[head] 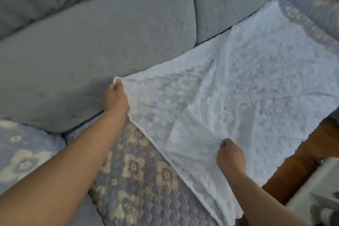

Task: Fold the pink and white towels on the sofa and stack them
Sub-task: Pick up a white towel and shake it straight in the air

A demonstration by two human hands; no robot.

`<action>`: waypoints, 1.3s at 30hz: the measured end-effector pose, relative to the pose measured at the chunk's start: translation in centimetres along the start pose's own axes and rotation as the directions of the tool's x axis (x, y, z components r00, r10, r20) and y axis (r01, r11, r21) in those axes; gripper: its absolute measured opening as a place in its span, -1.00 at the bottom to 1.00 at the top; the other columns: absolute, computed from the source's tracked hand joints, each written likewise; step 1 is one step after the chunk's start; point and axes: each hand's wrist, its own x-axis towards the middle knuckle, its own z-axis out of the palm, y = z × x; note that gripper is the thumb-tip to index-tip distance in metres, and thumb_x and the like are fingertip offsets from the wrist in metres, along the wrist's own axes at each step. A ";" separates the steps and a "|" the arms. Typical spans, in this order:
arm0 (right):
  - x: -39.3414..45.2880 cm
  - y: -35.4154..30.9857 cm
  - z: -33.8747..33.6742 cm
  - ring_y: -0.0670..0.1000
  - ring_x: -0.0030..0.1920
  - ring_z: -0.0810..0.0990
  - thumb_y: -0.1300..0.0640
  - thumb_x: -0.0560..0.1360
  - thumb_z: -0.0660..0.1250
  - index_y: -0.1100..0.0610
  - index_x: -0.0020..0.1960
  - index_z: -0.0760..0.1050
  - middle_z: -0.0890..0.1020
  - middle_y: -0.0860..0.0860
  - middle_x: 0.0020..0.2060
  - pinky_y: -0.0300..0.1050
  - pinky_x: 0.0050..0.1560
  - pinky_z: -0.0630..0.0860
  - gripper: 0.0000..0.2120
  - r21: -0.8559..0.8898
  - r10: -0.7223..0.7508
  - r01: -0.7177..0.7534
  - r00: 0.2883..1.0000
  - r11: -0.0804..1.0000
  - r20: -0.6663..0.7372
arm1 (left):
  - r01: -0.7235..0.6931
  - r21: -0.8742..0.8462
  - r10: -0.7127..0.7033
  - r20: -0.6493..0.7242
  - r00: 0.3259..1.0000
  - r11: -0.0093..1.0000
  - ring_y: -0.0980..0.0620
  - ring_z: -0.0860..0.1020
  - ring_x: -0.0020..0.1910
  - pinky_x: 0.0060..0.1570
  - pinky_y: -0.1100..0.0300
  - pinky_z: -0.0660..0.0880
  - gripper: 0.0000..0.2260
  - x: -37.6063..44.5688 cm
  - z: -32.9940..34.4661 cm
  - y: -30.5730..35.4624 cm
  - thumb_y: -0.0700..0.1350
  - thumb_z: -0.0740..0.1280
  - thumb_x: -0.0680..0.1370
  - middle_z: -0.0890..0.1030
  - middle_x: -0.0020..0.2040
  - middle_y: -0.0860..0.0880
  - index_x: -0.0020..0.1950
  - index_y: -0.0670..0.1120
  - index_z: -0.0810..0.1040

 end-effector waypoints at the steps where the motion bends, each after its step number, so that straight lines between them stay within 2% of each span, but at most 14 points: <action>1: -0.3 -0.1 -1.5 0.10 -0.16 0.45 0.16 0.66 0.06 0.13 0.08 0.49 0.56 0.08 -0.09 -0.02 -0.08 0.43 -0.77 0.087 0.058 -0.055 0.998 0.995 -0.039 | 0.070 -0.170 -0.070 0.004 0.998 0.983 -0.15 0.64 0.10 0.16 -0.10 0.57 -0.64 -0.5 -0.9 1.7 0.09 0.14 0.68 0.66 0.11 -0.15 0.16 -0.14 0.59; 3: -1.8 -0.5 -5.0 0.12 -0.11 0.50 0.11 0.67 0.10 0.15 0.12 0.55 0.58 0.08 -0.09 0.03 0.00 0.48 -0.74 0.318 0.157 -0.123 0.984 0.940 -0.085 | 0.154 -0.366 -0.137 0.071 0.988 0.918 -0.10 0.68 0.02 0.08 -0.12 0.62 -0.74 -1.9 -2.9 5.6 0.08 0.21 0.67 0.70 0.04 -0.07 0.11 -0.04 0.60; 6: -6.0 -2.0 -12.5 0.12 0.13 0.57 0.04 0.66 0.20 0.12 0.28 0.55 0.61 0.03 0.11 0.11 0.25 0.51 -0.71 0.656 0.237 -0.119 0.967 0.746 -0.094 | 0.239 -0.443 -0.162 0.205 0.965 0.864 -0.11 0.68 0.00 0.04 -0.09 0.62 -0.78 -5.3 -5.5 10.7 -0.01 0.25 0.67 0.70 0.03 -0.10 0.19 -0.09 0.59; 10: -11.6 -3.5 -22.4 0.03 -0.02 0.57 0.09 0.66 0.24 0.12 0.07 0.58 0.62 -0.03 -0.07 -0.06 0.08 0.49 -0.83 0.947 0.200 -0.035 0.979 0.320 -0.031 | 0.403 -0.407 -0.189 0.472 0.861 0.820 -0.07 0.71 -0.09 -0.24 0.14 0.64 -0.74 -10.9 -6.7 15.5 -0.17 0.15 0.70 0.67 0.12 -0.26 0.26 -0.26 0.54; 13: -13.7 -4.0 -26.6 0.14 0.03 0.63 -0.17 0.48 0.39 0.16 0.13 0.56 0.64 0.21 0.09 0.09 0.14 0.53 -0.57 0.985 0.001 -0.167 0.986 -0.029 0.167 | 0.476 -0.325 -0.256 0.535 0.805 0.817 -0.12 0.69 -0.10 -0.30 0.10 0.65 -0.70 -15.6 -6.4 19.3 -0.09 0.18 0.70 0.63 0.15 -0.28 0.25 -0.29 0.51; 15: -14.3 -4.4 -28.2 0.23 0.26 0.56 -0.07 0.63 0.20 0.24 0.37 0.46 0.58 0.25 0.27 0.17 0.37 0.41 -0.54 0.882 -0.121 -0.368 0.930 -0.295 0.347 | 0.431 -0.272 -0.254 0.504 0.825 0.860 -0.17 0.67 -0.12 -0.19 -0.01 0.65 -0.72 -17.6 -6.0 21.2 -0.10 0.28 0.65 0.65 0.08 -0.29 0.18 -0.31 0.55; 17: -14.1 -4.6 -29.2 0.26 0.36 0.49 0.09 0.71 0.01 0.26 0.45 0.40 0.55 0.25 0.32 0.21 0.48 0.28 -0.58 0.788 -0.223 -0.484 0.875 -0.381 0.430 | 0.367 -0.198 -0.226 0.504 0.833 0.909 -0.19 0.67 -0.14 -0.12 -0.10 0.62 -0.82 -19.4 -5.4 22.5 -0.25 0.38 0.56 0.66 0.01 -0.33 0.11 -0.33 0.56; 19: -14.0 -5.3 -30.7 0.26 0.34 0.51 0.12 0.72 0.01 0.26 0.40 0.45 0.58 0.25 0.29 0.23 0.45 0.32 -0.60 0.775 -0.321 -0.515 0.852 -0.366 0.414 | 0.275 -0.155 -0.175 0.468 0.866 0.949 -0.17 0.66 -0.16 -0.08 -0.12 0.62 -0.87 -22.0 -5.1 24.5 -0.40 0.35 0.48 0.64 0.02 -0.39 0.02 -0.31 0.57; 22: -14.1 -6.1 -33.8 0.23 0.27 0.58 0.14 0.71 0.08 0.29 0.35 0.49 0.63 0.22 0.23 0.21 0.34 0.45 -0.65 0.815 -0.401 -0.506 0.834 -0.284 0.378 | 0.159 -0.253 -0.060 0.360 0.931 0.954 -0.01 0.60 -0.36 -0.27 0.17 0.56 -0.91 -25.2 -4.5 27.2 -0.31 0.28 0.60 0.62 -0.18 -0.25 -0.07 -0.23 0.55; 26: -12.6 -6.0 -38.2 0.13 0.15 0.62 0.18 0.64 0.23 0.29 0.18 0.55 0.65 0.12 0.06 0.18 0.30 0.50 -0.77 0.900 -0.461 -0.403 0.839 -0.167 0.291 | 0.206 -0.473 -0.066 0.296 0.953 0.857 -0.18 0.64 -0.05 0.03 -0.09 0.58 -0.86 -28.9 -3.9 29.5 -0.26 0.27 0.64 0.66 0.04 -0.26 0.13 -0.27 0.57; 29: -11.9 -6.1 -40.8 -0.02 -0.03 0.62 0.15 0.68 0.18 0.19 -0.01 0.56 0.64 0.04 -0.13 -0.07 0.23 0.49 -0.78 0.928 -0.553 -0.361 0.793 -0.089 0.256 | 0.154 -0.530 -0.030 0.234 0.972 0.834 -0.11 0.64 -0.10 -0.14 0.06 0.61 -0.87 -33.6 -2.8 30.2 -0.25 0.31 0.63 0.69 -0.02 -0.20 0.11 -0.24 0.61; 31: -11.8 -6.8 -41.4 0.00 0.05 0.63 0.14 0.69 0.15 0.18 0.06 0.56 0.66 0.06 -0.03 -0.06 0.28 0.47 -0.77 0.924 -0.601 -0.381 0.745 -0.031 0.287 | 0.105 -0.546 0.003 0.194 0.981 0.831 -0.06 0.63 -0.17 -0.16 0.10 0.56 -0.93 -36.4 -1.7 30.8 -0.26 0.35 0.60 0.69 -0.12 -0.15 0.00 -0.22 0.64; 34: -13.1 -7.9 -40.6 0.19 0.19 0.62 0.14 0.67 0.16 0.31 0.23 0.51 0.62 0.30 0.17 0.19 0.34 0.48 -0.71 0.902 -0.661 -0.406 0.637 0.148 0.396 | 0.103 -0.581 0.000 0.175 0.985 0.807 -0.09 0.63 -0.14 -0.06 0.05 0.57 -0.91 -38.6 -0.3 31.3 -0.29 0.33 0.60 0.68 -0.13 -0.20 -0.04 -0.27 0.62; 39: -17.2 -9.5 -39.3 0.18 0.15 0.66 0.05 0.54 0.30 0.22 0.10 0.53 0.69 0.18 0.08 0.21 0.27 0.53 -0.74 0.945 -0.695 -0.161 0.645 0.284 0.318 | 0.131 -0.641 -0.052 0.140 0.989 0.756 -0.04 0.65 -0.26 -0.32 0.20 0.56 -0.84 -39.8 -0.9 31.9 -0.24 0.30 0.64 0.70 -0.14 -0.20 0.05 -0.28 0.65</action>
